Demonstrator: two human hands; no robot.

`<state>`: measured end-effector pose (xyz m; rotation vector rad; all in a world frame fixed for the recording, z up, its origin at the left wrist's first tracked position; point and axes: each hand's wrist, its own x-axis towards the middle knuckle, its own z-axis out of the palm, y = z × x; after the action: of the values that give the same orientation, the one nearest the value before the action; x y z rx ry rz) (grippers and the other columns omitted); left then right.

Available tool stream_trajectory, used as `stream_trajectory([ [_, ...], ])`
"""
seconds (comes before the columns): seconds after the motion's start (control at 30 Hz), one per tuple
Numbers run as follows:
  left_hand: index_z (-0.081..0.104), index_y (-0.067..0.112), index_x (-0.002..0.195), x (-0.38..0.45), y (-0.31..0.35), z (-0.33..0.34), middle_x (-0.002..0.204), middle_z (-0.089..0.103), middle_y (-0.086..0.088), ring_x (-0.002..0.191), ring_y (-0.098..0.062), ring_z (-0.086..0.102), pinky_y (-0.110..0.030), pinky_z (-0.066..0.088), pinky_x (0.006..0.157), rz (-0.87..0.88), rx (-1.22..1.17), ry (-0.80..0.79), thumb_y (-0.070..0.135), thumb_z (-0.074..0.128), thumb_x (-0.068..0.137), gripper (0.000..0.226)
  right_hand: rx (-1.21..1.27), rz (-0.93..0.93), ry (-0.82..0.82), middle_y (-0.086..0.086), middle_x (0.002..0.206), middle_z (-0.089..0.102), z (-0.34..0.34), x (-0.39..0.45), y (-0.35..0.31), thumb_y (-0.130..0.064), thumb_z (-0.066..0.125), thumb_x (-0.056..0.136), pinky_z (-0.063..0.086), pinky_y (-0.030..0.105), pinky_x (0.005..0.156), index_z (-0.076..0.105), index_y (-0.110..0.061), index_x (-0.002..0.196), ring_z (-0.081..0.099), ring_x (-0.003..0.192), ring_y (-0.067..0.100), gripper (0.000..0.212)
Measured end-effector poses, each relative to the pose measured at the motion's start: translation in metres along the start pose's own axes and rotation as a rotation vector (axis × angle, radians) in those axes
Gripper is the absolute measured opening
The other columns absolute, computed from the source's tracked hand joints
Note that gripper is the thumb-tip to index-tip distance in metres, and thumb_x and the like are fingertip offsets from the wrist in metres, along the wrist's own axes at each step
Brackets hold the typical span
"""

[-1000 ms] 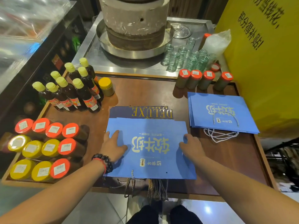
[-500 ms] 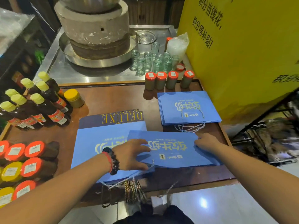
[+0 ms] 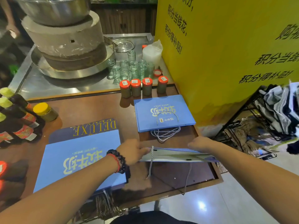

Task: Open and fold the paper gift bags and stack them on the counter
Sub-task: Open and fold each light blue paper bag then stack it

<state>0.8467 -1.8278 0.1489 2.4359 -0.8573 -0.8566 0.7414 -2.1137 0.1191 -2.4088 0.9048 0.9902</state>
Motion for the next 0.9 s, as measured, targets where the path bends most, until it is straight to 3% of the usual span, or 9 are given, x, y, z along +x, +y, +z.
stream_trajectory([
  [0.07, 0.031, 0.013, 0.052, 0.003, 0.01, 0.005, 0.05, 0.033, 0.0, 0.051, -0.02, 0.034, -0.035, 0.037, 0.067, -0.035, 0.062, 0.029, 0.05, 0.052, 0.093, 0.06, -0.064, -0.148, 0.118, 0.013, 0.106, 0.062, -0.009, -0.016, -0.015, -0.039, 0.037, 0.101, 0.044, 0.036, 0.082, 0.066, -0.009, 0.096, 0.056, 0.103, 0.031, 0.042],
  [0.17, 0.031, 0.014, 0.05, 0.01, 0.015, 0.013, 0.047, 0.031, 0.0, 0.048, -0.02, 0.032, -0.031, 0.028, 0.054, -0.017, -0.031, -0.02, 0.053, 0.051, 0.092, 0.061, -0.091, -0.353, 0.47, 0.004, 0.061, 0.051, -0.008, -0.051, -0.052, -0.052, 0.047, 0.092, 0.029, 0.032, 0.054, 0.046, -0.013, 0.059, 0.055, 0.07, 0.026, 0.051],
  [0.27, 0.032, 0.015, 0.047, 0.017, 0.014, 0.017, 0.047, 0.03, 0.001, 0.047, -0.019, 0.033, -0.028, 0.027, 0.051, -0.041, -0.078, -0.02, 0.049, 0.053, 0.093, 0.061, -0.311, -0.581, 0.612, 0.003, 0.063, 0.056, 0.01, -0.09, -0.086, -0.067, 0.047, 0.083, 0.027, 0.031, 0.055, 0.048, -0.02, 0.057, 0.054, 0.068, 0.024, 0.054],
  [0.33, 0.031, 0.015, 0.046, 0.018, 0.016, 0.017, 0.046, 0.03, 0.001, 0.047, -0.018, 0.032, -0.029, 0.028, 0.052, -0.043, -0.097, -0.033, 0.049, 0.055, 0.092, 0.062, -0.306, -0.667, 0.578, 0.005, 0.083, 0.061, 0.021, -0.095, -0.091, -0.058, 0.054, 0.084, 0.034, 0.035, 0.069, 0.062, -0.027, 0.076, 0.054, 0.085, 0.027, 0.033],
  [0.4, 0.03, 0.015, 0.046, 0.014, 0.016, 0.018, 0.045, 0.03, 0.002, 0.045, -0.015, 0.029, -0.029, 0.026, 0.051, -0.041, -0.08, -0.038, 0.05, 0.056, 0.092, 0.063, -0.265, -0.725, 0.516, 0.009, 0.094, 0.06, 0.026, -0.091, -0.087, -0.038, 0.055, 0.088, 0.036, 0.037, 0.071, 0.067, -0.022, 0.091, 0.056, 0.092, 0.031, 0.02],
  [0.47, 0.03, 0.016, 0.05, 0.01, 0.012, 0.016, 0.048, 0.029, 0.002, 0.047, -0.014, 0.027, -0.029, 0.025, 0.052, -0.055, -0.031, -0.04, 0.047, 0.055, 0.093, 0.059, -0.219, -0.8, 0.443, 0.009, 0.091, 0.061, 0.029, -0.084, -0.079, -0.027, 0.054, 0.088, 0.035, 0.035, 0.062, 0.066, -0.017, 0.081, 0.058, 0.087, 0.031, 0.017],
  [0.6, 0.032, 0.017, 0.054, 0.003, 0.0, 0.012, 0.054, 0.033, 0.0, 0.051, -0.017, 0.032, -0.029, 0.03, 0.057, -0.096, 0.07, -0.024, 0.045, 0.052, 0.095, 0.054, -0.168, -0.723, 0.366, 0.004, 0.073, 0.056, 0.019, -0.063, -0.052, -0.033, 0.048, 0.085, 0.04, 0.035, 0.057, 0.049, -0.011, 0.069, 0.05, 0.069, 0.021, 0.028],
  [0.73, 0.039, 0.018, 0.057, 0.002, -0.001, 0.007, 0.058, 0.042, 0.001, 0.058, -0.02, 0.044, -0.028, 0.035, 0.059, -0.143, 0.184, 0.021, 0.045, 0.051, 0.096, 0.049, 0.061, -0.663, 0.322, -0.001, 0.052, 0.037, -0.01, -0.042, -0.025, -0.022, 0.055, 0.09, 0.025, 0.032, 0.053, 0.04, -0.015, 0.057, 0.029, 0.051, 0.008, 0.037],
  [0.9, 0.063, 0.016, 0.081, 0.005, 0.0, 0.002, 0.083, 0.061, -0.007, 0.082, -0.031, 0.06, -0.029, 0.041, 0.063, -0.134, 0.297, 0.091, 0.042, 0.052, 0.096, 0.032, 0.094, -0.515, 0.321, 0.003, 0.058, 0.047, -0.037, -0.029, 0.002, -0.022, 0.058, 0.092, 0.026, 0.031, 0.053, 0.059, -0.002, 0.069, 0.034, 0.053, 0.011, 0.03],
])
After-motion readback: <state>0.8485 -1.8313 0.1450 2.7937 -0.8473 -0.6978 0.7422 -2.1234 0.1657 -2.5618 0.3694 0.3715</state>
